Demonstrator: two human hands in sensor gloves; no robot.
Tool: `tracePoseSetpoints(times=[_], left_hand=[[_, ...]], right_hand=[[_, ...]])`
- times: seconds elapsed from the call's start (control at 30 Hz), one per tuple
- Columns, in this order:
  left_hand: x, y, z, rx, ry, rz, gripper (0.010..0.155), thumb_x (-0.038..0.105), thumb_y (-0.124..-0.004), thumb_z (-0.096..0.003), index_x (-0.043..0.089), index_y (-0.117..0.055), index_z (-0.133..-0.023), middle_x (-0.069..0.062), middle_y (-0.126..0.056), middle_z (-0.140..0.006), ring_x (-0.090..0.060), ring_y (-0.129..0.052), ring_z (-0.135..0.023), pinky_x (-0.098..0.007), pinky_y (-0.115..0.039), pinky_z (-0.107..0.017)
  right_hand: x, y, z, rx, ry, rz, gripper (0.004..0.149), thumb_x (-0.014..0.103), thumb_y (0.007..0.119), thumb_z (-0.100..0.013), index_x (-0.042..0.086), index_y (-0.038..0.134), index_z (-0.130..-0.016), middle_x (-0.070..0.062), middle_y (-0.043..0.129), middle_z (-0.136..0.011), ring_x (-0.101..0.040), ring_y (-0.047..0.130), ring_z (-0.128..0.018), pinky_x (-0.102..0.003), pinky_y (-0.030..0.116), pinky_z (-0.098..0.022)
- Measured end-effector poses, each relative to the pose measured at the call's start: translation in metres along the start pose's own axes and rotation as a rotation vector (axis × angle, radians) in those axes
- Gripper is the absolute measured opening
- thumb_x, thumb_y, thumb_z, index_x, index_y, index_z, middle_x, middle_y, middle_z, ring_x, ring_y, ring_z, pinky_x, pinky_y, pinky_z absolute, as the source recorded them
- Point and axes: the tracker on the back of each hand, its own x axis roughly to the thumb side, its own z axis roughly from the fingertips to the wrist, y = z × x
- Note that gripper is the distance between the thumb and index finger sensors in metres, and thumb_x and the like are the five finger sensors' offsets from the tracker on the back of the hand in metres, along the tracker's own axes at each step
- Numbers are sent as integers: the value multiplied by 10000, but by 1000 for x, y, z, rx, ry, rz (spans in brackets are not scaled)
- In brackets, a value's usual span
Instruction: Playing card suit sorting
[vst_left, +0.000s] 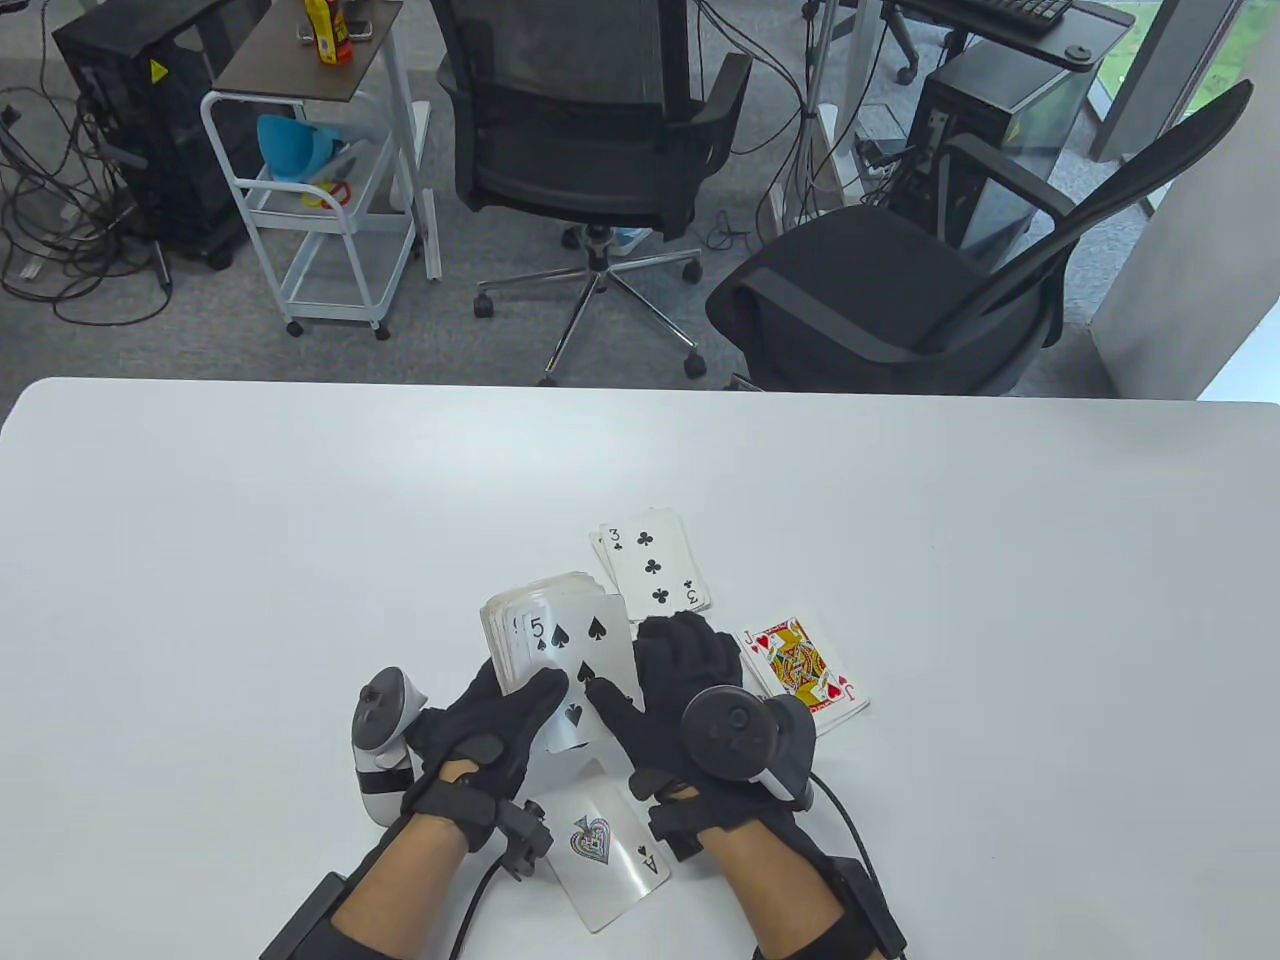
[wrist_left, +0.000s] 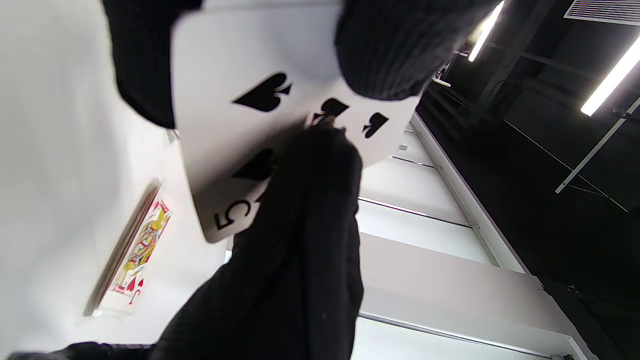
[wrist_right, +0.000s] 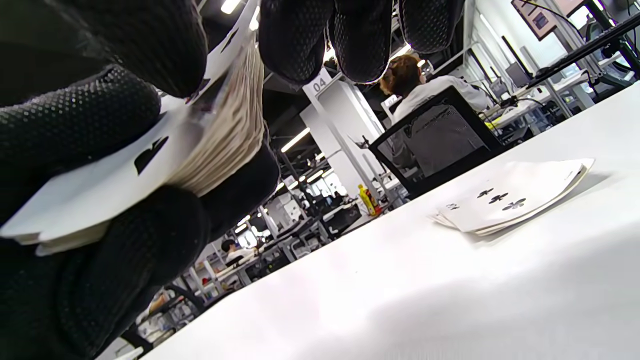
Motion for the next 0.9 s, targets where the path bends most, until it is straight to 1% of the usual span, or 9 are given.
tracePoseSetpoints(times=[0.13, 0.2, 0.27, 0.33, 0.47, 0.6, 0.73, 0.83, 0.9], left_hand=[[-1, 1, 0, 2, 6, 20, 622, 433, -874, -562, 250, -563, -1068, -6, -763, -1037, -301, -916, -882, -415, -938, -522], [-2, -1, 1, 2, 6, 27, 622, 441, -877, -559, 252, -570, -1065, -4, -773, -1030, -297, -923, -876, -416, -940, -516], [-2, -1, 1, -1, 9, 28, 624, 446, -880, -558, 252, -571, -1065, -4, -775, -1029, -297, -926, -873, -414, -942, -513], [-4, -2, 1, -2, 15, 23, 625, 454, -879, -557, 251, -574, -1064, -6, -777, -1028, -300, -925, -872, -415, -940, -514], [-6, -3, 1, -2, 27, 34, 635, 469, -877, -554, 247, -571, -1065, -9, -773, -1029, -302, -923, -872, -415, -940, -514], [-6, -4, 1, -4, 31, 54, 637, 474, -875, -557, 246, -568, -1066, -11, -769, -1032, -300, -919, -877, -415, -939, -516], [-6, -5, 2, -4, 39, 69, 638, 473, -875, -556, 246, -566, -1066, -11, -765, -1034, -303, -915, -880, -415, -938, -519], [-4, -5, 2, -3, 38, 65, 641, 475, -874, -557, 248, -562, -1069, -9, -762, -1037, -304, -914, -882, -416, -938, -520], [-4, -4, 2, 2, 36, 73, 641, 475, -873, -556, 246, -563, -1069, -10, -764, -1036, -303, -913, -882, -414, -938, -519]], right_hand=[[1, 3, 1, -4, 5, 9, 624, 555, 829, -534, 91, 664, -917, -217, 557, -1073, -542, 442, -1013, -754, 326, -662], [1, 3, 1, -27, 8, -5, 624, 557, 837, -527, 92, 662, -904, -218, 562, -1066, -542, 454, -1009, -752, 338, -663], [1, 3, 1, -34, 19, -25, 584, 542, 847, -522, 92, 684, -857, -215, 588, -1048, -540, 482, -1001, -747, 357, -665], [0, 3, 1, -36, 33, -61, 524, 500, 855, -524, 90, 707, -814, -214, 617, -1031, -536, 514, -992, -743, 379, -666], [-1, 2, 1, -55, 35, -89, 460, 437, 854, -532, 81, 729, -795, -206, 655, -1013, -524, 560, -982, -739, 401, -670], [-3, -2, 2, -98, 27, -96, 413, 388, 815, -550, 67, 763, -807, -194, 696, -1000, -509, 602, -973, -734, 418, -672], [-6, -5, 1, -100, 32, -105, 383, 356, 773, -567, 64, 822, -811, -180, 750, -981, -503, 609, -973, -735, 417, -670], [-8, -5, 1, -97, 43, -113, 390, 362, 773, -568, 74, 835, -824, -180, 754, -981, -507, 609, -970, -736, 417, -669], [-10, -7, 1, -105, 61, -111, 424, 392, 813, -557, 82, 814, -846, -184, 737, -990, -510, 604, -971, -734, 418, -669]])
